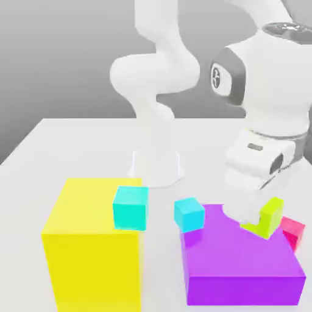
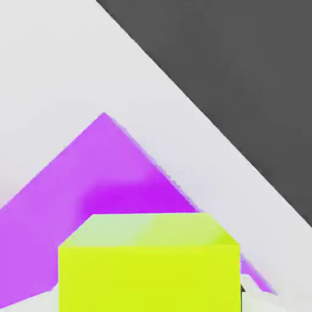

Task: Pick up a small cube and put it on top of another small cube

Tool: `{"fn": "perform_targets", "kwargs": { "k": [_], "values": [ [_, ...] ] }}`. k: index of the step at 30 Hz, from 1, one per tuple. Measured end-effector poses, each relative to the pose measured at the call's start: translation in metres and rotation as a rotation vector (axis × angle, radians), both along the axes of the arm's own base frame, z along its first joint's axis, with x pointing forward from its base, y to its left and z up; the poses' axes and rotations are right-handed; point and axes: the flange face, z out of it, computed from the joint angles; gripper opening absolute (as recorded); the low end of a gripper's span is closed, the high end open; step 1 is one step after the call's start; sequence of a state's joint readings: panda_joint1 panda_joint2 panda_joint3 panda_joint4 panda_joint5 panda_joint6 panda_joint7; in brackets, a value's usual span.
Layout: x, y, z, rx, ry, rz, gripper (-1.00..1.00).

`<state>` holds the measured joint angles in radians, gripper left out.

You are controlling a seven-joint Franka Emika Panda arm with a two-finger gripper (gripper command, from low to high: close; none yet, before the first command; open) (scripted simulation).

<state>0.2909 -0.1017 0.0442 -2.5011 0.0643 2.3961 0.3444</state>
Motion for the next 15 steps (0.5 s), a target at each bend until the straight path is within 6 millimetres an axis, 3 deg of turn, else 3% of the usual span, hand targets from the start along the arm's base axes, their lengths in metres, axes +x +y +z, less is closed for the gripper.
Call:
{"fn": "perform_targets", "kwargs": {
  "k": [10,15],
  "values": [
    [-0.091,-0.073,0.008,-0.030,-0.006,-0.304,-1.00],
    [-0.097,-0.079,-0.041,-0.037,-0.008,-0.332,-1.00]
  ]
}}
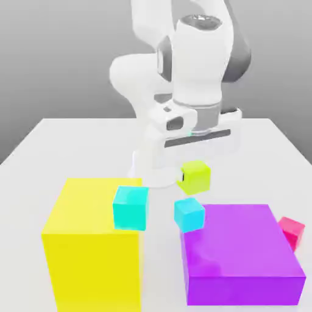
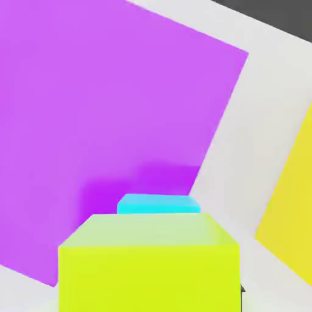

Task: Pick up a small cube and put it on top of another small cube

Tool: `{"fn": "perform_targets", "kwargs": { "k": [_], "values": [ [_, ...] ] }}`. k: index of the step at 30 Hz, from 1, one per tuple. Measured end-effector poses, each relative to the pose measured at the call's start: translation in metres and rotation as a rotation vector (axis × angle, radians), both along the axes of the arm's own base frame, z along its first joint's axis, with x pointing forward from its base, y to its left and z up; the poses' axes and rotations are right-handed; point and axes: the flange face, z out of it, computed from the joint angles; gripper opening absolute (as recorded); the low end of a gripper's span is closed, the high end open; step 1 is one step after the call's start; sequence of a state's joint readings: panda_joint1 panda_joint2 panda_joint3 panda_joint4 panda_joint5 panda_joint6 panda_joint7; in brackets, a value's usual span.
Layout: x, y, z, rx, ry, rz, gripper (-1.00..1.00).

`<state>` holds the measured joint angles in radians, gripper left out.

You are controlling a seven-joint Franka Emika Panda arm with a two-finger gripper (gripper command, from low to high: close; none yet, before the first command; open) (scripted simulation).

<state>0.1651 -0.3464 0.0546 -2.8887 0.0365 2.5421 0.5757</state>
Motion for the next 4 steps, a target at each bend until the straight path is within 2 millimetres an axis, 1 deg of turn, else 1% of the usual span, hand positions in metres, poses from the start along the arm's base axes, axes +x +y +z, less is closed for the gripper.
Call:
{"fn": "perform_targets", "kwargs": {
  "k": [1,4],
  "values": [
    [-0.0009,-0.0002,-0.0105,0.000,0.000,0.000,1.00],
    [-0.0009,-0.0002,-0.0105,0.000,0.000,0.000,1.00]
  ]
}}
